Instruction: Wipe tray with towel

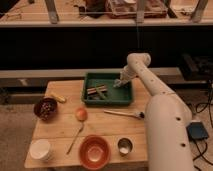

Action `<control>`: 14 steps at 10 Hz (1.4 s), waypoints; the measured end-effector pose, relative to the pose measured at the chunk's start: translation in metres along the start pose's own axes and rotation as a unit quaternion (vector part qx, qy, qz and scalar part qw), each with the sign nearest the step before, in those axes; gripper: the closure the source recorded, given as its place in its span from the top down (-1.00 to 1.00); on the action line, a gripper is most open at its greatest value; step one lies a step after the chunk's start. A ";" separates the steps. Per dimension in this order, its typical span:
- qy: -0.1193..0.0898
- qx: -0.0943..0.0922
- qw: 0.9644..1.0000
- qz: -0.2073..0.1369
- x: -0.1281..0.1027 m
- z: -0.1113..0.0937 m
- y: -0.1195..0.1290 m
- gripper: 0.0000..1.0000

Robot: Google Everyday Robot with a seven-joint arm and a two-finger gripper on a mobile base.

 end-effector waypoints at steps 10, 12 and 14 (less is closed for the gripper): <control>-0.123 -0.012 0.992 -0.001 -0.091 -0.029 0.089 -1.00; -0.103 -0.009 0.995 0.000 -0.079 -0.041 0.098 -1.00; -0.072 -0.010 0.997 -0.005 -0.060 -0.044 0.090 -1.00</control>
